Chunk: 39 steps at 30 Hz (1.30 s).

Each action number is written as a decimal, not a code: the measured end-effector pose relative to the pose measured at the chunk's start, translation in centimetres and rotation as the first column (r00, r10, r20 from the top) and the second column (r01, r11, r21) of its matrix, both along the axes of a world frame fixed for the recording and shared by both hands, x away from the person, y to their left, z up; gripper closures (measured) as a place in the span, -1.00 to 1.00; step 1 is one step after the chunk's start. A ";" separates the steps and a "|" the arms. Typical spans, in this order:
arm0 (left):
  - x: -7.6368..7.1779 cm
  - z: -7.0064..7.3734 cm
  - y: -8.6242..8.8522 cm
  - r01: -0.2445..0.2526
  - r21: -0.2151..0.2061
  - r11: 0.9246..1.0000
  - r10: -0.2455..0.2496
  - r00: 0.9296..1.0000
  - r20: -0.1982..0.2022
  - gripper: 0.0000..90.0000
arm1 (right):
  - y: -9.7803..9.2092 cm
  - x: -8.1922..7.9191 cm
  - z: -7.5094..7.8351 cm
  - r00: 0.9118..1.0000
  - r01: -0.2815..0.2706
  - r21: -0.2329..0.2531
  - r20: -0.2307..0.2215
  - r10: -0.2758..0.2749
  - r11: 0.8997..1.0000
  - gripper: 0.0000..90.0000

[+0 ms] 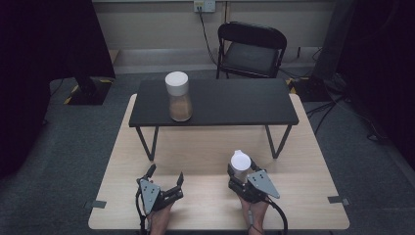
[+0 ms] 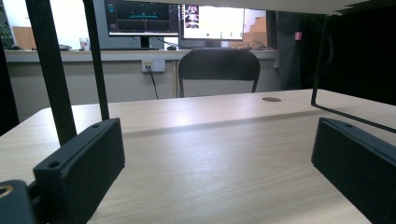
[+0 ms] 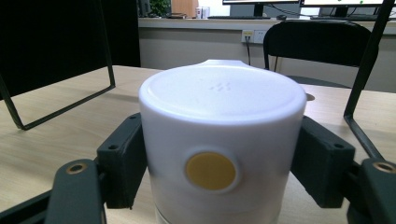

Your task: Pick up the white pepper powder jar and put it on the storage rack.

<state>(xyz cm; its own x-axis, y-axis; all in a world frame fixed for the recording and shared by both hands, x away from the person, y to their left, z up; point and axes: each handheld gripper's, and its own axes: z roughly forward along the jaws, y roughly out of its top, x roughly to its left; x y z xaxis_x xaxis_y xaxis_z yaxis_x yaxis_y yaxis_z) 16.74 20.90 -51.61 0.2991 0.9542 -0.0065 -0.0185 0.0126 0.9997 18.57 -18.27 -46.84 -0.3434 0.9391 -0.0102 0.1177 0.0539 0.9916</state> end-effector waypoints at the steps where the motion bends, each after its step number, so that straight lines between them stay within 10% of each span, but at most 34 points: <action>1: 0.0 0.0 0.0 0.000 0.000 1.000 0.000 1.000 0.000 -0.95 | 0.0 0.0 0.0 1.000 -0.004 0.000 0.000 0.004 1.000 -0.37; 39: 0.0 0.0 0.0 0.000 0.000 1.000 0.000 1.000 0.000 -0.95 | 0.4 -0.7 2.0 1.000 -0.018 -0.003 -0.005 0.018 1.000 -0.33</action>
